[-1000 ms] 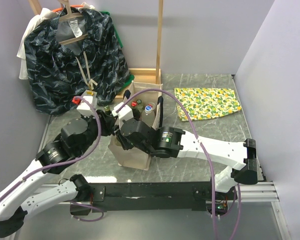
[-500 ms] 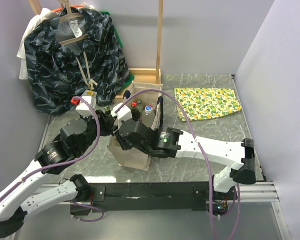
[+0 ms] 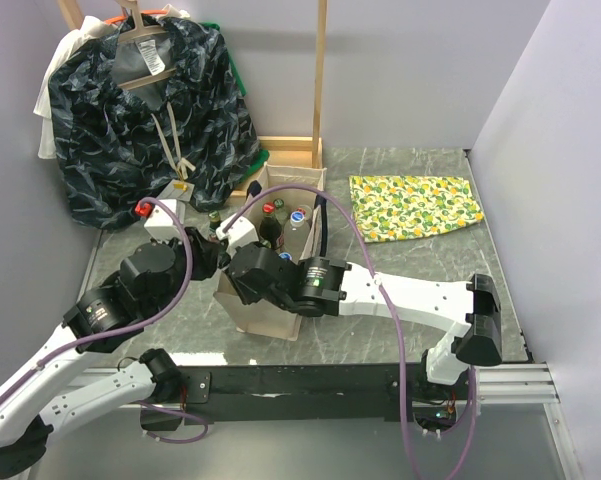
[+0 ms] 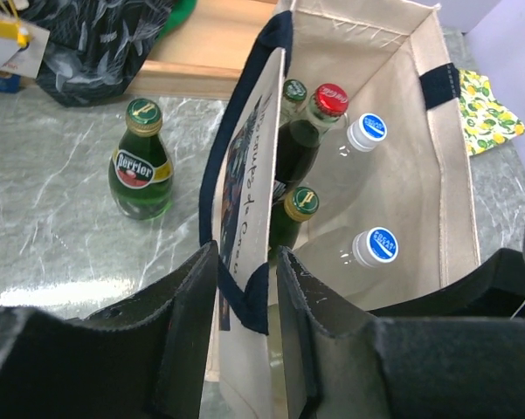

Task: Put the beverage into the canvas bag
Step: Place the drink in the canvas bag.

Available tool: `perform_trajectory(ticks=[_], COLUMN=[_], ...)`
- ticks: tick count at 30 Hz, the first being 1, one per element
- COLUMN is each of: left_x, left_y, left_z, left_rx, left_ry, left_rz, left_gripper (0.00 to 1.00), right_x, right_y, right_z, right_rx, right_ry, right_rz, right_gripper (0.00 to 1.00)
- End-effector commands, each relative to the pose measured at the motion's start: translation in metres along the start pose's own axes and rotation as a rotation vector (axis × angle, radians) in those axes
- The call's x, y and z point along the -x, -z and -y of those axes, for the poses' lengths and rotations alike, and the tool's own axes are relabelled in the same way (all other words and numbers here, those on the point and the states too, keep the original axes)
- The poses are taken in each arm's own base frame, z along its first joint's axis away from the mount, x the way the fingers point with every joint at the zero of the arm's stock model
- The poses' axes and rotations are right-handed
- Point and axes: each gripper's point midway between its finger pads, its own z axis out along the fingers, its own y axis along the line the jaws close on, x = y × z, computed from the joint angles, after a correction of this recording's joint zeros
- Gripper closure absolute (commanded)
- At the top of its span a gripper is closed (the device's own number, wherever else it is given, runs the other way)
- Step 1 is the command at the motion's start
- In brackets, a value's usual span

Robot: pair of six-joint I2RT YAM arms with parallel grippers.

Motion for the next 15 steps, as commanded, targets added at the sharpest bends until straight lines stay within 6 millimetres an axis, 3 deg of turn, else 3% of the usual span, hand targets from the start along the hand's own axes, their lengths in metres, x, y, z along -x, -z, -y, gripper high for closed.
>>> perform_trajectory(ticks=[1,15], left_x=[0.008,0.005], left_y=[0.004,0.002], left_z=[-0.004,-0.011], left_rx=[0.03,0.071], left_ry=[0.032,0.036], left_rz=[0.01,0.017], left_gripper=[0.61,0.59], right_x=[0.043,0.029], right_y=[0.011,-0.001], right_z=[-0.022,-0.022], right_rx=[0.096,0.108], right_ry=[-0.117,-0.119], right_rz=[0.138,0.1], right_gripper=[1.0,1.0])
